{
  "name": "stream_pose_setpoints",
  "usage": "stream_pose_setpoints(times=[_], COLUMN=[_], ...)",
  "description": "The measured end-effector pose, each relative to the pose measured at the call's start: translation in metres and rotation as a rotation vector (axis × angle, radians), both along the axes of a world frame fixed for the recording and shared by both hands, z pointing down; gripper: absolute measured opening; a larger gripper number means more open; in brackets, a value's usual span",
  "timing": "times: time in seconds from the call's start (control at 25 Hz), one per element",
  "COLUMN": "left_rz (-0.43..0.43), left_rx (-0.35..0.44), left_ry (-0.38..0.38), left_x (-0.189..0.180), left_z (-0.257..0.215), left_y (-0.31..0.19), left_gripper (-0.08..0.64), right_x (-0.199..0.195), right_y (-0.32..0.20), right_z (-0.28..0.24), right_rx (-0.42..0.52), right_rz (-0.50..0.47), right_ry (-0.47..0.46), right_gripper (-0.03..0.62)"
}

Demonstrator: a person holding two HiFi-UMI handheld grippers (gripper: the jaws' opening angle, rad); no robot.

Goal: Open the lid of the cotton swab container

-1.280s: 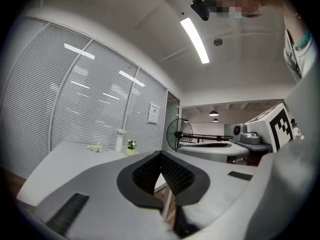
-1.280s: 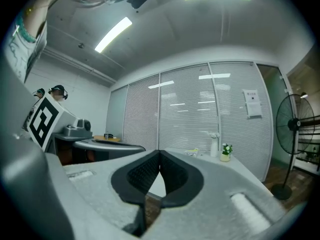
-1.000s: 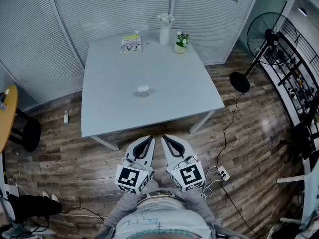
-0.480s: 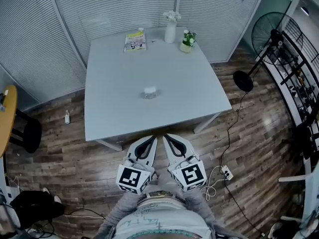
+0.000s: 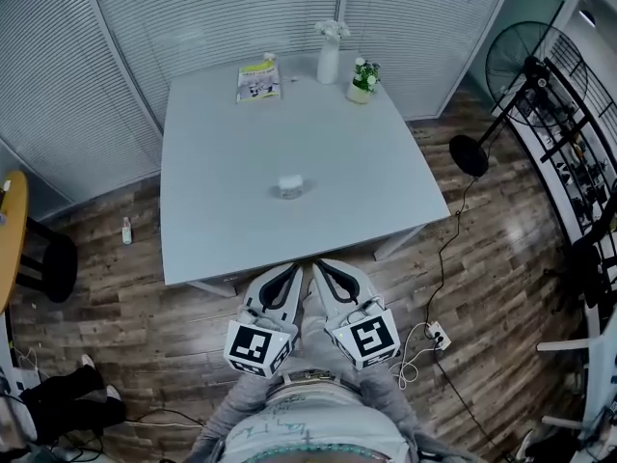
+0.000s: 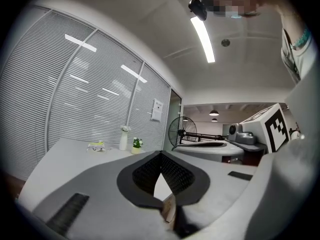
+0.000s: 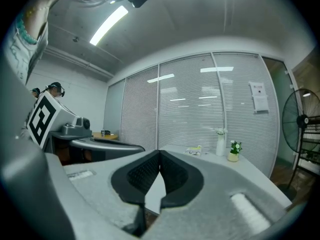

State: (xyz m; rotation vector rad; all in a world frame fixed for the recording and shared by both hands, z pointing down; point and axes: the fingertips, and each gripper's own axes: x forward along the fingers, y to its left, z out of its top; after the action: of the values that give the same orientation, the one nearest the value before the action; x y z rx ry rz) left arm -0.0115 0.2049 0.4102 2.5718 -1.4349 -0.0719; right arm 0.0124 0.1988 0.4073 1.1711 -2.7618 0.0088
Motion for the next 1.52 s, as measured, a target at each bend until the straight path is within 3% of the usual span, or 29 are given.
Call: stream_pose_setpoints(times=[1.0, 1.52], left_rz=[-0.112, -0.178], left_rx=[0.006, 0.001], left_ry=[-0.018, -0.020], left_x=[-0.016, -0.019], left_z=[-0.017, -0.006], left_y=[-0.217, -0.278], left_gripper=[-0.002, -0.002], right_x=[-0.020, -0.027], right_y=[-0.218, -0.279], right_z=[-0.012, 0.000], right_rx=[-0.016, -0.013], right_rz=[-0.150, -0.255], right_ry=[-0.033, -0.016], right_gripper=[0.002, 0.003])
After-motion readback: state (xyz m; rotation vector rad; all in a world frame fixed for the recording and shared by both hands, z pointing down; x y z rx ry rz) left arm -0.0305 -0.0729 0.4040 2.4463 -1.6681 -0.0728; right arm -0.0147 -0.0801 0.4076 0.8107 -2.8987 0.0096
